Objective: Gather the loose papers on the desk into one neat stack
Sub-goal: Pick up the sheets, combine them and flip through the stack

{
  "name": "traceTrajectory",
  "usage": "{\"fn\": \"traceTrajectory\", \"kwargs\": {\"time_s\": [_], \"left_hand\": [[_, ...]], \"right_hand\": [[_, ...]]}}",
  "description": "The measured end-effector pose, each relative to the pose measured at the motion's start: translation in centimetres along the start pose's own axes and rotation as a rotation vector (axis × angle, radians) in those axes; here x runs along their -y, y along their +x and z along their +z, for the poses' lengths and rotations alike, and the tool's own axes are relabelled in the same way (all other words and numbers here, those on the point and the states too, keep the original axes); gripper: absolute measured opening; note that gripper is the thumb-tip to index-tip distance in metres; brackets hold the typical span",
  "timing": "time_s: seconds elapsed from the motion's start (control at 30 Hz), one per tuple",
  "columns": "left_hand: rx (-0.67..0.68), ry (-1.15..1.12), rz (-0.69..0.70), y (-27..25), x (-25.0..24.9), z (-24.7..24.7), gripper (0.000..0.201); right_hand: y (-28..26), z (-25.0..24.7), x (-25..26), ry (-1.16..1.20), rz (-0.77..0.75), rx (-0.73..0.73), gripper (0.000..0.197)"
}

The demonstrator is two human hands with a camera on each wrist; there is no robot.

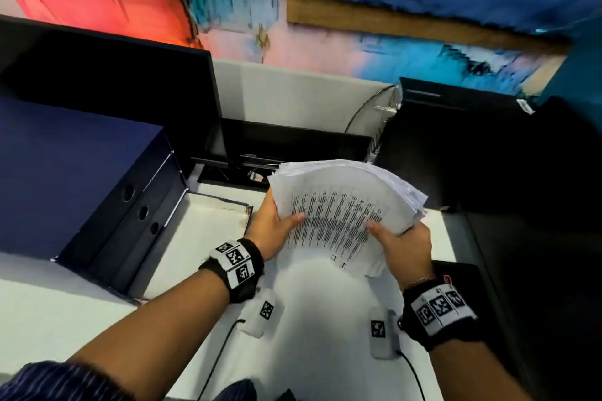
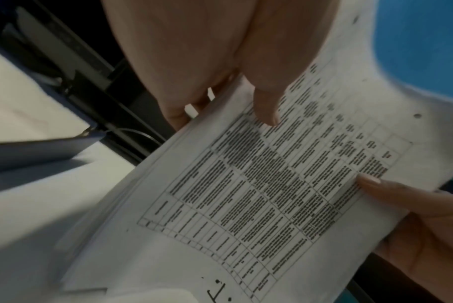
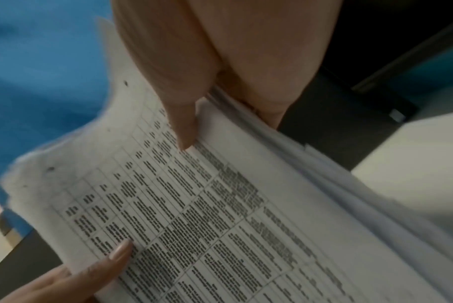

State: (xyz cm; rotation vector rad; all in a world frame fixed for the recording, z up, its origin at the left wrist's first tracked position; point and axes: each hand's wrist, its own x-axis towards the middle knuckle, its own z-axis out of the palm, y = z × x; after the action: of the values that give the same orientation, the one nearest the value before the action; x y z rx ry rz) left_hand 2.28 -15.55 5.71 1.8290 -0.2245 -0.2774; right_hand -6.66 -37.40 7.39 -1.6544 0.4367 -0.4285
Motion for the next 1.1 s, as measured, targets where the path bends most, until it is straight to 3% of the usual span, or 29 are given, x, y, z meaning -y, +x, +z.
{"fn": "traceTrajectory", "kwargs": {"time_s": [0.13, 0.27, 0.33, 0.4, 0.47, 0.53, 0.67, 0.8, 0.93, 1.03, 1.1], "left_hand": [[-0.029, -0.071, -0.015, -0.1, -1.1, 1.0, 0.033], [-0.029, -0.176, 0.042, 0.8, -1.3, 0.2, 0.051], [0.039, -0.226, 0.026, 1.1, -1.1, 0.1, 0.065], [0.087, -0.227, 0.043, 1.4, -1.2, 0.4, 0.067], [0.110, -0.214, 0.073, 1.5, -2.0, 0.7, 0.059], [0.094, -0.240, 0.074, 1.6, -2.3, 0.9, 0.056], [0.073, -0.288, 0.064, 1.7, -2.2, 0.7, 0.056], [0.077, -0.247, 0.086, 1.7, -1.8, 1.2, 0.056], [0.044, -0.213, 0.094, 2.0, -1.6, 1.2, 0.050], [0.029, -0.239, 0.095, 1.9, -1.6, 1.1, 0.041], [0.005, -0.272, 0.096, 1.9, -1.9, 1.2, 0.036]], "right_hand": [[-0.4, 0.1, 0.1, 0.016, 0.026, -0.086, 0.025], [-0.5, -0.7, 1.2, 0.039, -0.022, -0.087, 0.024], [-0.4, -1.0, 1.1, 0.058, -0.009, -0.087, 0.040], [-0.3, -0.9, 1.6, 0.095, -0.009, -0.089, 0.056], [-0.3, -0.6, 2.4, 0.129, -0.047, -0.098, 0.060], [-0.3, -0.6, 3.4, 0.181, -0.106, -0.155, 0.052], [0.3, -0.4, 5.5, 0.186, -0.214, -0.281, 0.013], [0.9, -0.5, 5.5, 0.208, -0.228, -0.412, 0.016], [0.3, -0.6, 5.2, 0.264, -0.247, -0.336, 0.016], [0.2, -1.6, 3.5, 0.286, -0.214, -0.285, 0.034], [-0.1, -1.7, 2.7, 0.200, -0.122, -0.177, 0.047]]}}
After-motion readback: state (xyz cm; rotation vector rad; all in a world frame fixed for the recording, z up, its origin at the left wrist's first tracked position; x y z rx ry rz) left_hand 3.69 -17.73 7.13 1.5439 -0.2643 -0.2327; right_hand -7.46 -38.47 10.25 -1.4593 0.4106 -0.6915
